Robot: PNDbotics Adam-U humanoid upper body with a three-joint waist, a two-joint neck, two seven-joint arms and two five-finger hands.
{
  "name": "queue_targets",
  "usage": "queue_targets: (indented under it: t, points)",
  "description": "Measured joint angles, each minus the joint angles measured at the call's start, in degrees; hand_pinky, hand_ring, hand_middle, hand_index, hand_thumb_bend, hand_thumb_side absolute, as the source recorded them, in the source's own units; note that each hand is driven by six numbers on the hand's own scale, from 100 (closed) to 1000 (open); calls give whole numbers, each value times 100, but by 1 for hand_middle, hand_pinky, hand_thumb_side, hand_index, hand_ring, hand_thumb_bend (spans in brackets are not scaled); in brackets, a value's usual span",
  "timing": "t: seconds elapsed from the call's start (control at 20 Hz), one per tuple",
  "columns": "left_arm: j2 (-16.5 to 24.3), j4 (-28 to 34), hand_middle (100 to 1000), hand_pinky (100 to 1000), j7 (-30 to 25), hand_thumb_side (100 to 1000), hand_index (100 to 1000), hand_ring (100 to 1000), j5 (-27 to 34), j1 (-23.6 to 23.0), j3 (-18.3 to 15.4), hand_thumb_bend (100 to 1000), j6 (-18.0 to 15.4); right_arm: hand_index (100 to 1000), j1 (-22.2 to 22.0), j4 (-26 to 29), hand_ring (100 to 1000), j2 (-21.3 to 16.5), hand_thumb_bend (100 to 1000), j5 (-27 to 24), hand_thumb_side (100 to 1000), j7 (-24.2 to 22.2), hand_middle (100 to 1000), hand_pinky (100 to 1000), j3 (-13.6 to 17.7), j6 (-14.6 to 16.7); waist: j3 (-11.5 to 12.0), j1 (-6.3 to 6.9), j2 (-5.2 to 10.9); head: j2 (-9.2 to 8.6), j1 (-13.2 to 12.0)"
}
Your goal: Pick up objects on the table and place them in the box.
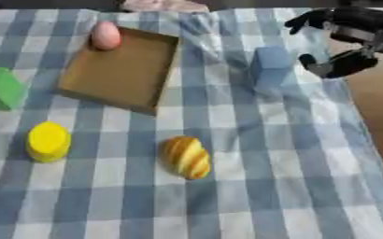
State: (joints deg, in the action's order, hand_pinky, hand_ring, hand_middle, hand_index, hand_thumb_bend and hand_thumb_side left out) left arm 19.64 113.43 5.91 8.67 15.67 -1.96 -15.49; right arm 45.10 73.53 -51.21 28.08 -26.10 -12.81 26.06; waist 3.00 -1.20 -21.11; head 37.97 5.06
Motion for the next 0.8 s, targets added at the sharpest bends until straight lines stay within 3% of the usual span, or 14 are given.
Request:
queue_targets:
  t: [0.25,0.8]
  points:
    - [0,0,729,752,-20,639,867,828,21,3,1,100,3,1000,55,-95,1000,122,100,95,250,-4,885,995,-32,205,28,2,0,-33,-20]
    - [0,0,726,752,-55,640,865,827,35,12,16,100,16,1000,263,-368,1000,392,100,258,409,-124,905,1000,-100,416,50,2,-19,-53,0]
